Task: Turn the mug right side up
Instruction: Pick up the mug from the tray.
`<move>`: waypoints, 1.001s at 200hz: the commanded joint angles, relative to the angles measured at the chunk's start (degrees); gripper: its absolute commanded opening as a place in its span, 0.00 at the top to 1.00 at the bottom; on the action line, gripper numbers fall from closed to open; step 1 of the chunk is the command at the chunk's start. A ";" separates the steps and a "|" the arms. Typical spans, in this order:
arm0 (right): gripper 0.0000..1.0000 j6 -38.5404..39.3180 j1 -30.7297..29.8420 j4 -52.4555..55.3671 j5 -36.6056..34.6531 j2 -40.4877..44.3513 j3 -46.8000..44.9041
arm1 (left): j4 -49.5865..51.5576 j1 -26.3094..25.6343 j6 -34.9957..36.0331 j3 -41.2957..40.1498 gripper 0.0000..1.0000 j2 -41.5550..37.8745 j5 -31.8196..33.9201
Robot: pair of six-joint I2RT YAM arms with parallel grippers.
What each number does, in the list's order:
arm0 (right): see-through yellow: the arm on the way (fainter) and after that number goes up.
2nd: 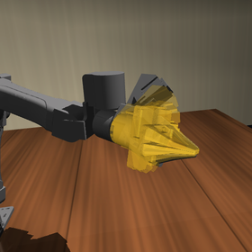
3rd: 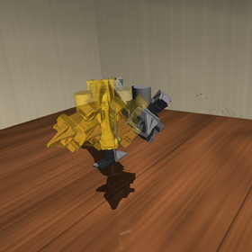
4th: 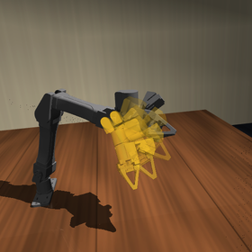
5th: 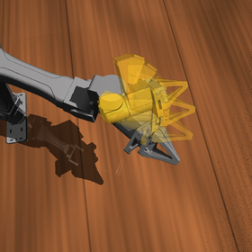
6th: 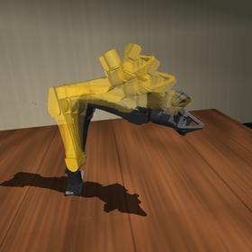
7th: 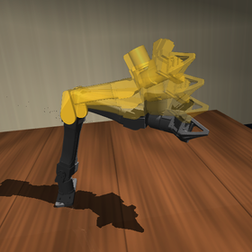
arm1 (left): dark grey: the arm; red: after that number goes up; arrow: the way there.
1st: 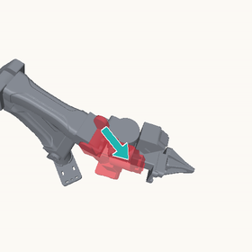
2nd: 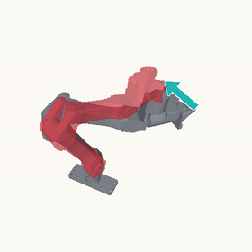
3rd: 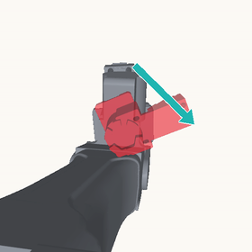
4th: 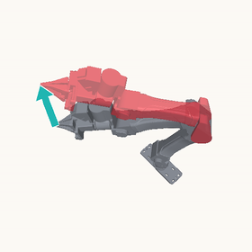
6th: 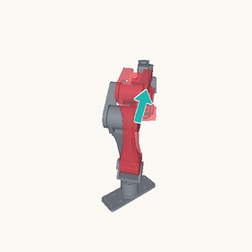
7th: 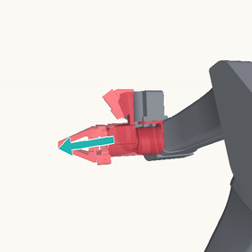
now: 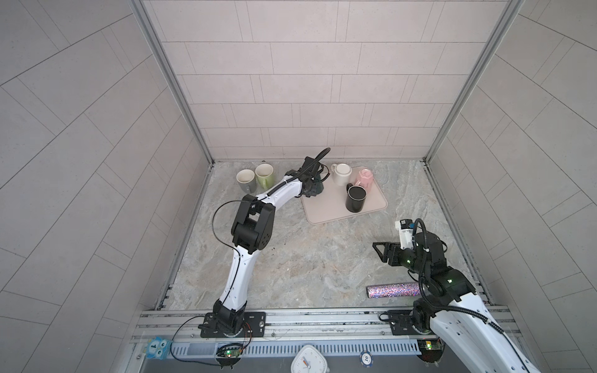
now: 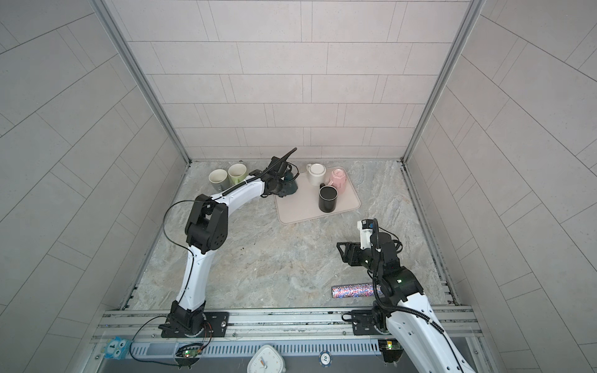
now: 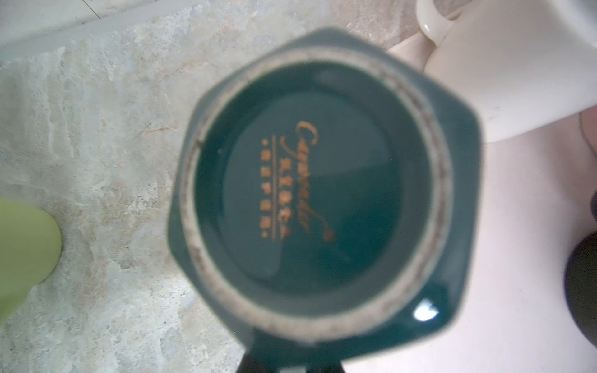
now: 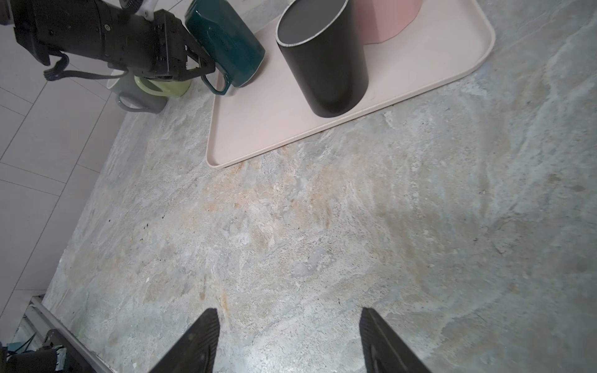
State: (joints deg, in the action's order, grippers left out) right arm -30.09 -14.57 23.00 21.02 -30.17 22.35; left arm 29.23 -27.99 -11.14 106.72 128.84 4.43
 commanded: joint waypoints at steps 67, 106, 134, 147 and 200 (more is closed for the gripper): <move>0.30 -4.27 -2.02 -12.84 5.35 -8.13 -1.41 | -1.38 -1.10 -4.32 -6.78 1.00 -8.67 -8.12; 0.30 -6.84 -2.86 -20.33 8.51 -15.22 0.48 | -2.41 -2.62 -6.24 -7.47 1.00 -11.55 -11.21; 0.30 -6.21 -3.62 -21.74 8.93 -18.96 2.39 | -3.92 -3.44 -6.25 -8.93 1.00 -14.37 -10.86; 0.30 -6.30 -3.88 -22.72 8.73 -19.91 2.72 | -5.32 -3.43 -6.18 -10.66 1.00 -16.36 -10.80; 0.30 -9.13 -6.07 -26.93 7.64 -22.64 3.07 | -10.26 -3.46 -7.36 -16.00 1.00 -21.22 -12.81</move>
State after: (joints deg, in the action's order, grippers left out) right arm -37.12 -19.44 -0.47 29.28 -52.21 24.43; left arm 26.17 -31.64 -17.28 92.03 111.53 -7.18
